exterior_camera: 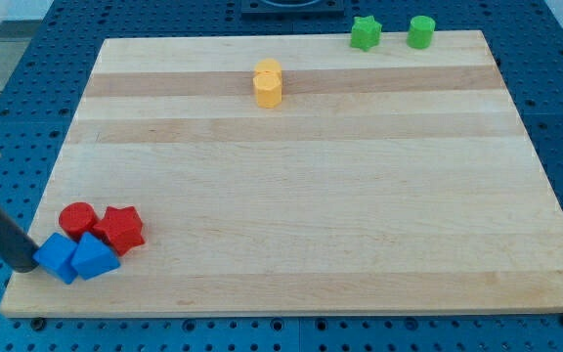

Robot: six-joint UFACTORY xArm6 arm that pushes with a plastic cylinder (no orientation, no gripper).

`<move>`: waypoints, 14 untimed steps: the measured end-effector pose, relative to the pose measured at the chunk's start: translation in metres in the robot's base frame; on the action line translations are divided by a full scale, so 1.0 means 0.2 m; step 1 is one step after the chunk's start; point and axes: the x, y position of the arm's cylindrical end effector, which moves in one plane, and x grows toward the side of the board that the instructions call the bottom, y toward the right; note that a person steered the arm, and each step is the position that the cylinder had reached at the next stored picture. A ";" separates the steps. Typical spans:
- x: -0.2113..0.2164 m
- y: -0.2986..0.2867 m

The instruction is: Move the blue blocks to the bottom center of the board

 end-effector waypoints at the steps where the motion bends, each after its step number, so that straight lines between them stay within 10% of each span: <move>1: 0.00 0.12; 6: 0.09 -0.03; 14: 0.16 0.78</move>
